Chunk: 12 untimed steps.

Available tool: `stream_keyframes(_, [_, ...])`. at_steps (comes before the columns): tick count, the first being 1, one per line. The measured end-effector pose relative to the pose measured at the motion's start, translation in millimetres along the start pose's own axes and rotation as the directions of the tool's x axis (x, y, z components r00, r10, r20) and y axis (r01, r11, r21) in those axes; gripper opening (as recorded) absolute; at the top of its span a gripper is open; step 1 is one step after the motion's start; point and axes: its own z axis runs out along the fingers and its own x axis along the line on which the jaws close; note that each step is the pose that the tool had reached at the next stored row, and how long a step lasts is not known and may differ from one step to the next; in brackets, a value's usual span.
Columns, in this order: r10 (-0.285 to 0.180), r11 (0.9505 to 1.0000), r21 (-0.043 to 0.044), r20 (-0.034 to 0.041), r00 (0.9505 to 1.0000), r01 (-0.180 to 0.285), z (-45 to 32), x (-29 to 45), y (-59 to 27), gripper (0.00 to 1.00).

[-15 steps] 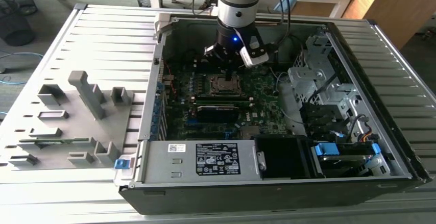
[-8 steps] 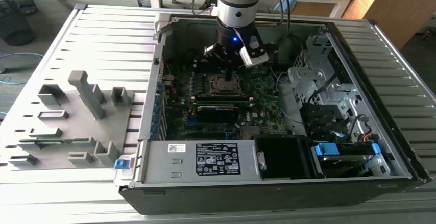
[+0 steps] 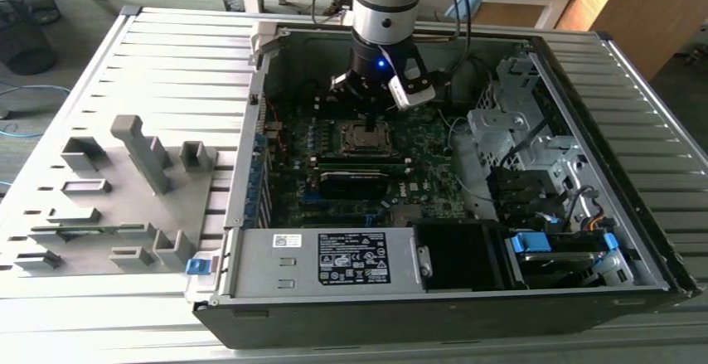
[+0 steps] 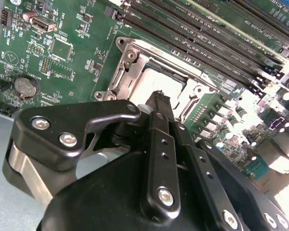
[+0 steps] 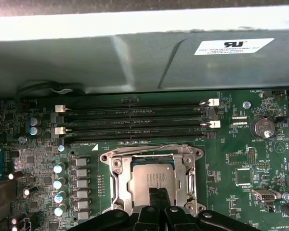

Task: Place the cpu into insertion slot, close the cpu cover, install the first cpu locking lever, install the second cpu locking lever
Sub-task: 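Install the second cpu locking lever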

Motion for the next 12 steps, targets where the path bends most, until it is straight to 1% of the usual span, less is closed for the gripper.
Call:
stream_keyframes(1, [0.000, 1.0000, -0.0003, 0.0012, 1.0000, 0.000, 0.0, 0.3, 0.0, 0.11])
stream_keyframes(11, [0.000, 1.0000, -0.0008, 0.0019, 1.0000, 0.000, 0.1, 0.3, -0.1, 0.11])
stream_keyframes(12, [0.000, 1.0000, -0.0053, 0.0009, 1.0000, 0.000, 0.0, 0.2, -0.6, 0.11])
